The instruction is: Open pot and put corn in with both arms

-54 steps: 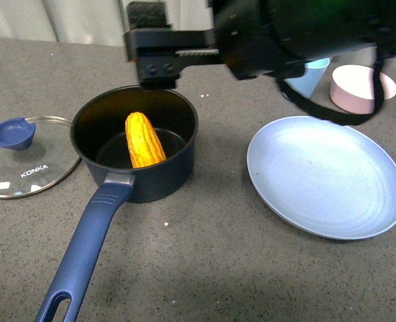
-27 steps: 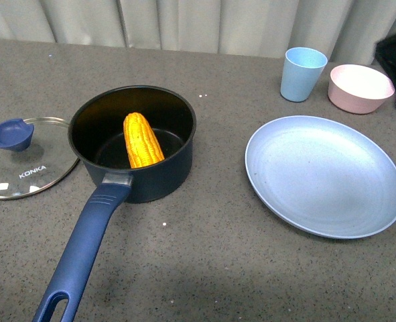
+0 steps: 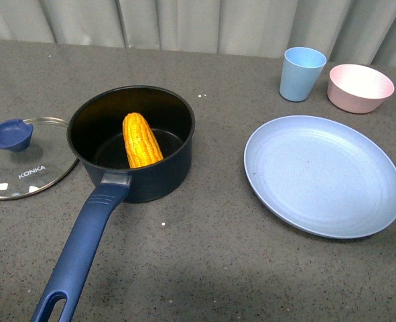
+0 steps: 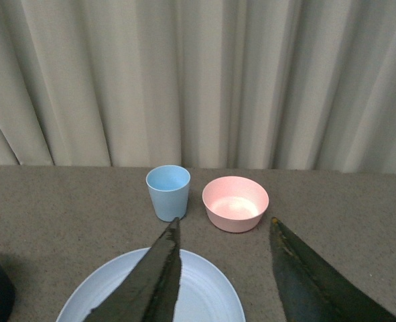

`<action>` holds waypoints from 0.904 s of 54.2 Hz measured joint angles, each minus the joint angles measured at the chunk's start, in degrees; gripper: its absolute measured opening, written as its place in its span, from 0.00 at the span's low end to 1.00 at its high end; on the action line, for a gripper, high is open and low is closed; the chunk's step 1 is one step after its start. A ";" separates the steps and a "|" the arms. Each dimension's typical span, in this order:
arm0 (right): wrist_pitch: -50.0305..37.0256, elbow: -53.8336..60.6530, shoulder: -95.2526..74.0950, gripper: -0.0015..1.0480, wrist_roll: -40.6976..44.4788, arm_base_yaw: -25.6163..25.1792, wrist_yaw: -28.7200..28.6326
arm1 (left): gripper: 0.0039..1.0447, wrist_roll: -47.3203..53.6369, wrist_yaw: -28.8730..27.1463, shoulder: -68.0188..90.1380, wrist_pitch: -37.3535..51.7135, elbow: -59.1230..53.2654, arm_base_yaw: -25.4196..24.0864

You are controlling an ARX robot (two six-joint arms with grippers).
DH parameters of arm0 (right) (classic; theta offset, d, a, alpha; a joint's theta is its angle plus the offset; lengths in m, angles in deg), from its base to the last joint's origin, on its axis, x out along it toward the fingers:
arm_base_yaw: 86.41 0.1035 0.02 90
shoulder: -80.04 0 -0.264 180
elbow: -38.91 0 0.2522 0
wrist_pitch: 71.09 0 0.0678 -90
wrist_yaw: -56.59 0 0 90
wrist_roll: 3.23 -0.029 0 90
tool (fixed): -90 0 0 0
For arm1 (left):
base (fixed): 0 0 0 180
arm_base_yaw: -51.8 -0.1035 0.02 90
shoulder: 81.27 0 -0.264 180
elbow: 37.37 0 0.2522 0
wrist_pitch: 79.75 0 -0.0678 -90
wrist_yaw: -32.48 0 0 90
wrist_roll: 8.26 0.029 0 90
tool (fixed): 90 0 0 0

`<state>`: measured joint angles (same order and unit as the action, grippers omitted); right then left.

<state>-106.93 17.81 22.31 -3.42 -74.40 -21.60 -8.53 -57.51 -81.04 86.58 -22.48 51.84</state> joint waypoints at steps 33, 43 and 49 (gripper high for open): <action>19.10 7.02 26.77 0.01 0.17 -11.82 -11.74 | 0.94 0.00 -0.02 0.00 -0.02 0.00 0.00; 24.37 7.02 32.39 0.01 0.17 -11.91 -11.72 | 0.94 0.00 -0.02 0.00 -0.02 0.00 0.00; 27.06 7.02 35.21 0.01 0.17 -11.91 -11.74 | 0.94 0.00 -0.02 0.00 -0.02 0.00 0.00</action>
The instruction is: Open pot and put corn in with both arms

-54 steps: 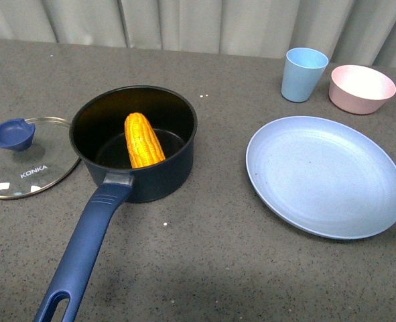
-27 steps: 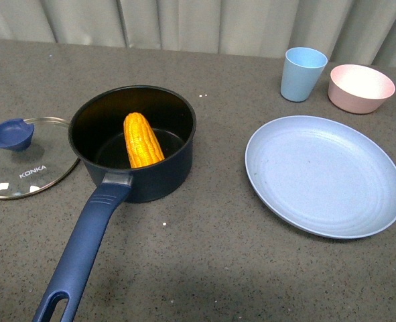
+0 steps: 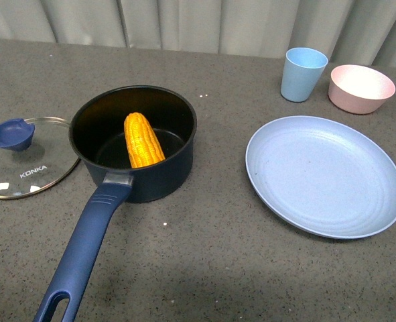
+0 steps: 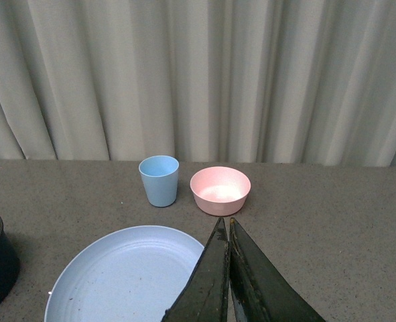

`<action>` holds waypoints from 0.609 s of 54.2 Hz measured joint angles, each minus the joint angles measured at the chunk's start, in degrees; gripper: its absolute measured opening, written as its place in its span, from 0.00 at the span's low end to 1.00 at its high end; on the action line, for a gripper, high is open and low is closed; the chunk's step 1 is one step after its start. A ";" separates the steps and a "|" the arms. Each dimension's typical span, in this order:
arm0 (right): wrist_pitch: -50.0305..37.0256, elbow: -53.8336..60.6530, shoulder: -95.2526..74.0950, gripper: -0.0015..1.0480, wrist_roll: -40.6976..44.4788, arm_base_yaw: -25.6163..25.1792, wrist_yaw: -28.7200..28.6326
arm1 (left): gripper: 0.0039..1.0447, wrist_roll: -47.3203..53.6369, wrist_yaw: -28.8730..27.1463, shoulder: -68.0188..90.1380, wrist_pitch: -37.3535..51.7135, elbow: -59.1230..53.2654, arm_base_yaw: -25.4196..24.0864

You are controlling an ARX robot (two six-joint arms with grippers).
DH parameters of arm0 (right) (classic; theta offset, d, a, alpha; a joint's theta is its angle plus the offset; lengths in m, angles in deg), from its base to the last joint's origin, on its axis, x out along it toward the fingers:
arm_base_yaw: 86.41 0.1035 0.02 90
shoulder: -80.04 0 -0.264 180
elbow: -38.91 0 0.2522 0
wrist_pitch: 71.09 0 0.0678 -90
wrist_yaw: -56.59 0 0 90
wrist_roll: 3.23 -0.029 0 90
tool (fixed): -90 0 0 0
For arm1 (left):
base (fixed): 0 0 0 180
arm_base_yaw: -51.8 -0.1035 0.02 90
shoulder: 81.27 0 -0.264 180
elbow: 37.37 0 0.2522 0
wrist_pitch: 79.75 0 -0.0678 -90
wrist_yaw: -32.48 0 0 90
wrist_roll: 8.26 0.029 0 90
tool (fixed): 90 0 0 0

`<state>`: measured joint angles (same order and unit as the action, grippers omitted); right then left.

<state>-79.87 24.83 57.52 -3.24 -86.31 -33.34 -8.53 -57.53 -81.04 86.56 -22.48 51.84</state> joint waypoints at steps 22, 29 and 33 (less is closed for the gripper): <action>9.53 0.00 9.70 0.01 0.00 0.00 0.00 | 0.94 0.00 0.00 0.00 0.00 0.00 0.00; 11.26 0.00 11.45 0.01 0.00 0.00 0.00 | 0.94 0.00 0.00 0.00 0.00 0.00 0.00; 12.15 0.00 12.35 0.01 0.00 0.00 0.00 | 0.94 0.00 0.00 0.00 0.00 0.00 0.00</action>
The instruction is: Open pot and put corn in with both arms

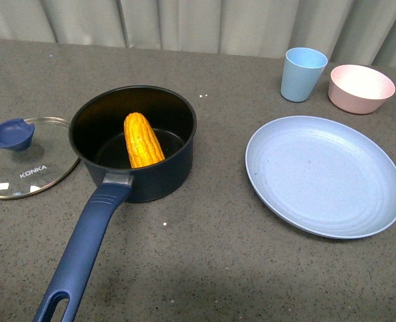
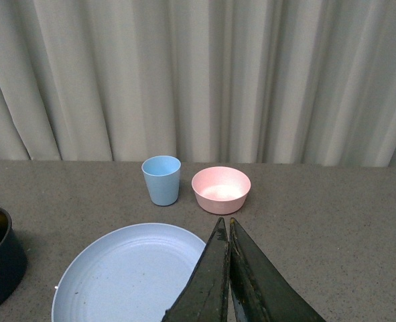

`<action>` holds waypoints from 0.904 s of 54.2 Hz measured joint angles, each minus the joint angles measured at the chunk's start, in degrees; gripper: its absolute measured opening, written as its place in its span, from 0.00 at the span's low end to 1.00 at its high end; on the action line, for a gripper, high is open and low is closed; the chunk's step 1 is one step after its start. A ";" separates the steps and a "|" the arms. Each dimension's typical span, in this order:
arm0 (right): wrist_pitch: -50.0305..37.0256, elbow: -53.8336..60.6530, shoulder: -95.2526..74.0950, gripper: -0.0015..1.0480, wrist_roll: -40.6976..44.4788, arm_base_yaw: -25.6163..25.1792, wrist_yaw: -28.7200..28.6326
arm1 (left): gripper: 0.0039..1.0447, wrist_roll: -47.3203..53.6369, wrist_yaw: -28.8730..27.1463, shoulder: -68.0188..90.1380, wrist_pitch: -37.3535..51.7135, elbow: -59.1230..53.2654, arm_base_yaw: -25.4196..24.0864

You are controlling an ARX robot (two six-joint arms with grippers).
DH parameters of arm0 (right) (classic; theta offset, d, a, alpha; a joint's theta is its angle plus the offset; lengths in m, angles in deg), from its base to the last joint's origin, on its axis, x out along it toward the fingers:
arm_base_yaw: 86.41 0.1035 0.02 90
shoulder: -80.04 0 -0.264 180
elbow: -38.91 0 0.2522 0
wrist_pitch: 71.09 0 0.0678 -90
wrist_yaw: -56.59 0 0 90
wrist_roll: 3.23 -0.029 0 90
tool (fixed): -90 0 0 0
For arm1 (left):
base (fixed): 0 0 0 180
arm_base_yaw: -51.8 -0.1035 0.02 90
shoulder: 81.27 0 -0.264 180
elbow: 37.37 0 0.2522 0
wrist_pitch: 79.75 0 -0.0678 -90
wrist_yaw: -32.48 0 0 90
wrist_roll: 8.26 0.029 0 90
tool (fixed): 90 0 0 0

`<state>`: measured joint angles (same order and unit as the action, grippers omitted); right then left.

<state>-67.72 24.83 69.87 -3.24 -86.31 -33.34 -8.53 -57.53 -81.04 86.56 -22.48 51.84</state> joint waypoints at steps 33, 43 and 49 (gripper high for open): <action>10.29 -0.02 9.92 0.61 0.04 0.00 -0.15 | 0.94 0.00 0.00 0.00 -0.02 0.00 0.00; 10.29 -0.02 9.92 0.90 0.04 0.00 -0.13 | 0.94 0.00 0.00 0.00 -0.02 0.00 0.00; 10.29 -0.02 9.92 0.90 0.02 0.00 -0.13 | 0.94 0.00 0.00 0.00 -0.02 0.00 0.00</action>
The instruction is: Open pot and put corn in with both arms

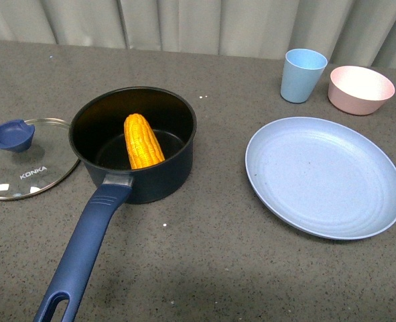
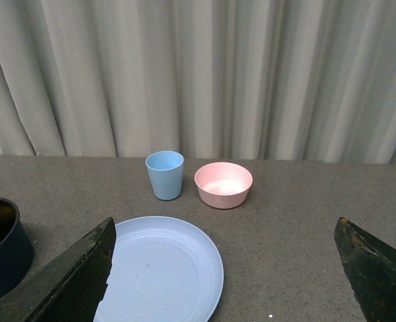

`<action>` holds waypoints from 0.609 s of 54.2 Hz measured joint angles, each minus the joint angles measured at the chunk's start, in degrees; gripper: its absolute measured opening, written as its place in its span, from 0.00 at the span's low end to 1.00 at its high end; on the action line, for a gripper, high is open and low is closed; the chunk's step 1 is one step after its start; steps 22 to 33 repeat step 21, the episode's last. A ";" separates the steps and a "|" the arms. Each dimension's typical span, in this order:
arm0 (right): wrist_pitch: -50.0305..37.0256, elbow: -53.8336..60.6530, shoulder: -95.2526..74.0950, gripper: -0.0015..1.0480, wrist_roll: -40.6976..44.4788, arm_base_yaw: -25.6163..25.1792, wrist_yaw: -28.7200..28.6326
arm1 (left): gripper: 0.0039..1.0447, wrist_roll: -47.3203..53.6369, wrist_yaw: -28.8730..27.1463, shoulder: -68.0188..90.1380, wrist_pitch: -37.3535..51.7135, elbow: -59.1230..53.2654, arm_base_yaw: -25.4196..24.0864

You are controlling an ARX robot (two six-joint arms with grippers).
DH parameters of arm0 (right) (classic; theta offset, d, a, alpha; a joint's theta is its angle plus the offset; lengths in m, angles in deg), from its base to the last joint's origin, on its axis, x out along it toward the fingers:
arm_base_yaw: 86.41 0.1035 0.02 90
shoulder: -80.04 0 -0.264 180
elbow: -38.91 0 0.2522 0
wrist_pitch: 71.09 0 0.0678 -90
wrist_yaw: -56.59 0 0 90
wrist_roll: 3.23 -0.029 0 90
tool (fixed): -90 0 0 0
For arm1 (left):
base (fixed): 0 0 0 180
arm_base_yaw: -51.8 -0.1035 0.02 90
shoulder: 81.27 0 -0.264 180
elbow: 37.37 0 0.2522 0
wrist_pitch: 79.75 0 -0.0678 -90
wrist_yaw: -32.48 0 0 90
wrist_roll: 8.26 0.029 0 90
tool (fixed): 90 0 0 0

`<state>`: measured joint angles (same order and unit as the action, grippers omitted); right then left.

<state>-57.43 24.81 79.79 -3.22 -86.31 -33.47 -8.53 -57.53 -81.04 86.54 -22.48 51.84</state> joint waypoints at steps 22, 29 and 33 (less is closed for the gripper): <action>0.00 0.00 0.00 0.91 -0.02 0.00 0.00 | 0.94 0.00 0.00 0.00 0.00 0.00 0.00; 0.00 0.00 0.00 0.91 -0.02 0.00 0.00 | 0.94 0.00 0.00 0.00 0.00 0.00 0.00; 0.00 0.00 0.00 0.91 -0.02 0.00 0.00 | 0.94 0.00 0.00 0.00 0.00 0.00 0.00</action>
